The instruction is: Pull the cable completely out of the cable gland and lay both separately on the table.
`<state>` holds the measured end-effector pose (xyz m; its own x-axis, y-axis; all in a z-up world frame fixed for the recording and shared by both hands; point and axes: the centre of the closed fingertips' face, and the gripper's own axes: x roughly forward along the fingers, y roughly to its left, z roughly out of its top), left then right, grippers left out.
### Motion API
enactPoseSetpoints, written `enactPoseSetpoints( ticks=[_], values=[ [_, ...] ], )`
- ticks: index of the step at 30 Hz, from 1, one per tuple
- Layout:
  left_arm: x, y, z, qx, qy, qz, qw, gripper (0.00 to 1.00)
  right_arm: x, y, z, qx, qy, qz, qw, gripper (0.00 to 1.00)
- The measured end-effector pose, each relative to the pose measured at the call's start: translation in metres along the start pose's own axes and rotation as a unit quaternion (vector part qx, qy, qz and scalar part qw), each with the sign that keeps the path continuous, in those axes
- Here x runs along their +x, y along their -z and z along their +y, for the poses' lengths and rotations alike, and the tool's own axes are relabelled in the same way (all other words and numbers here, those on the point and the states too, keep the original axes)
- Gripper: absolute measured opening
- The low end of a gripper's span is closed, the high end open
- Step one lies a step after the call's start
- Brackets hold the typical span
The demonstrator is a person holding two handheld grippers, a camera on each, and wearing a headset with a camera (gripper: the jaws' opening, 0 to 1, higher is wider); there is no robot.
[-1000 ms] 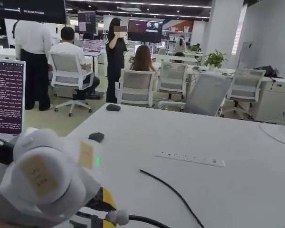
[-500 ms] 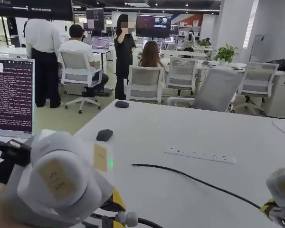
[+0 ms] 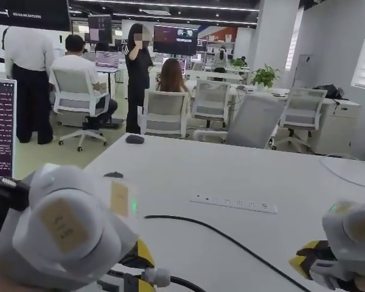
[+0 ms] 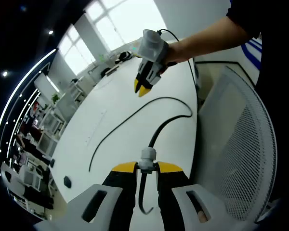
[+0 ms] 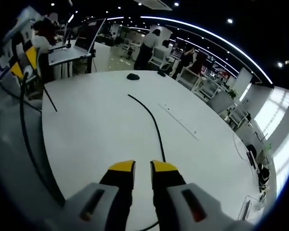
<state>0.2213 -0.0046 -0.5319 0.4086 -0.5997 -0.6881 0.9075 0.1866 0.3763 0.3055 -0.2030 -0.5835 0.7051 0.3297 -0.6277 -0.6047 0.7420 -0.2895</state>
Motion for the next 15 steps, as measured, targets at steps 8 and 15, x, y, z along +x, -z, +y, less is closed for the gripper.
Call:
enactPoseSetpoints(
  ticks=[8,15],
  values=[
    [0.001,-0.011,0.002,0.023,-0.016,-0.01,0.9995,0.16,-0.049,-0.019,0.053,0.014,-0.008,-0.039,0.9991,0.14],
    [0.001,-0.017,0.001,0.032,-0.019,-0.015,0.9992,0.16,-0.066,-0.068,0.116,-0.066,-0.072,-0.074,0.9924,0.15]
  ],
)
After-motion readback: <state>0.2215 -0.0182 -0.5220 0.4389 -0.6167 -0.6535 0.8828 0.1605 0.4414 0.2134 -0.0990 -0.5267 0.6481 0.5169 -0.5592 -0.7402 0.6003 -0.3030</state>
